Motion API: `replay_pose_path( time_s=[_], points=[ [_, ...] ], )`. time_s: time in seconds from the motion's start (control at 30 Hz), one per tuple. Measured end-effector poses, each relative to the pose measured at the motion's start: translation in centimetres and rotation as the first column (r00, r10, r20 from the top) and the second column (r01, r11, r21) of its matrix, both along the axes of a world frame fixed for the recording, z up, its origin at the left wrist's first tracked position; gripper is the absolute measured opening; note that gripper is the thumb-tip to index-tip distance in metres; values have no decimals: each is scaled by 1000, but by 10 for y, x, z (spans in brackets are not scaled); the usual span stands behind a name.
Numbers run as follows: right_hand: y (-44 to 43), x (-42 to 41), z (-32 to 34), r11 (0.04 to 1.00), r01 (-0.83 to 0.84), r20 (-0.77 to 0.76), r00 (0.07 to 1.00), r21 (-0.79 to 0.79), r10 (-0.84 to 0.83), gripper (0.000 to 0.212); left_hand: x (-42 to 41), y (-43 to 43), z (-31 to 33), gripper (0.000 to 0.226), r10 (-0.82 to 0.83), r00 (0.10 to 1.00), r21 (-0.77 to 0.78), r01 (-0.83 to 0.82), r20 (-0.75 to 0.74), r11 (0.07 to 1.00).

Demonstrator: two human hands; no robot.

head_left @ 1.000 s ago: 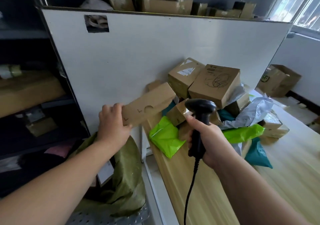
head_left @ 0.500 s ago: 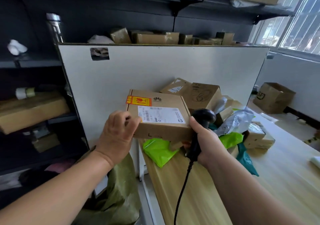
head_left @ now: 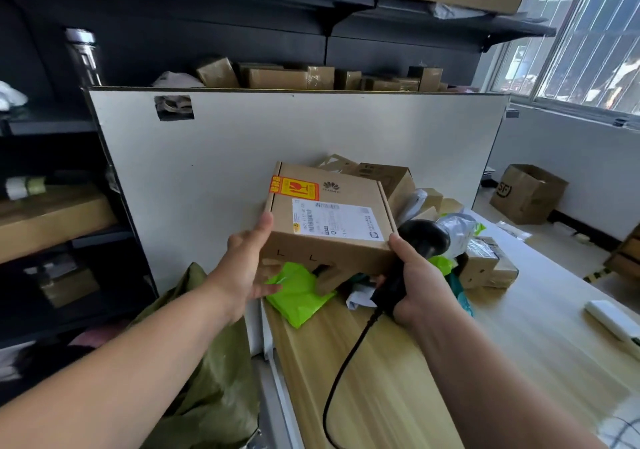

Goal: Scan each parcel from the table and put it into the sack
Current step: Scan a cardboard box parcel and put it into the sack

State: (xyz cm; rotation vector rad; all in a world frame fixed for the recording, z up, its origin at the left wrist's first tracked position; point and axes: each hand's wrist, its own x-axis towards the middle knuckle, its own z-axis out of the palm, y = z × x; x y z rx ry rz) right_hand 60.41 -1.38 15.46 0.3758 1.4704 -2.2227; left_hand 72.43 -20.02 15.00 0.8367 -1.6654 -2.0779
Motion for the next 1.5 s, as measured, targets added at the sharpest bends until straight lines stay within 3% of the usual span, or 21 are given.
replay_pose_path(
  time_s=[0.07,0.13,0.2,0.37,0.47,0.67,0.87,1.23,1.5],
  points=[
    [2,1,-1,1000,-15,-32,999,5,15,39,-7,4,6,64,31,999,132,-29,-10,991],
    [3,1,-3,999,-46,-62,997,5,47,38,-11,5,10,28,139,990,168,-135,-14,976],
    [3,2,-6,992,-122,-92,988,28,124,38,-13,2,13,14,206,978,197,-199,-19,960],
    [3,5,-9,957,-210,-238,937,200,256,27,-1,-28,26,13,280,960,113,-276,-19,954],
    [-3,13,-1,911,-320,-331,856,261,396,21,18,-55,35,32,299,954,-39,-298,6,954],
    [-37,45,24,610,-713,-314,525,346,791,31,60,-102,43,33,347,936,-228,-325,64,918],
    [-91,82,43,451,-806,-256,376,383,890,53,93,-145,41,28,338,935,-279,-296,113,913],
    [-169,117,50,323,-838,-159,281,439,946,55,129,-226,21,27,317,925,-289,-251,209,924],
    [-204,129,48,317,-834,-153,278,452,948,55,132,-269,-6,27,295,924,-255,-233,244,939]
  ],
)
